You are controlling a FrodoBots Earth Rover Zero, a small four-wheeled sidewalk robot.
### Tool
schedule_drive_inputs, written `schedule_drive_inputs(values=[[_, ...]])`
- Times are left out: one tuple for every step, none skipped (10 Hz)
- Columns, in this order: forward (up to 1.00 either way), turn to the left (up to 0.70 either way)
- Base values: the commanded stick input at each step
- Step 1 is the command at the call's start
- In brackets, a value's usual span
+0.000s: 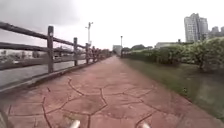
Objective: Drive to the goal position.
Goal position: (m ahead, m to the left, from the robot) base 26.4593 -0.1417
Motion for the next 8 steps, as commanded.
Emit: schedule_drive_inputs(values=[[0.7, 0.0], [0.7, 0.0], [0.7, 0.0], [0.7, 0.0], [0.7, 0.0], [0.7, 0.0], [0.7, 0.0], [0.7, 0.0]])
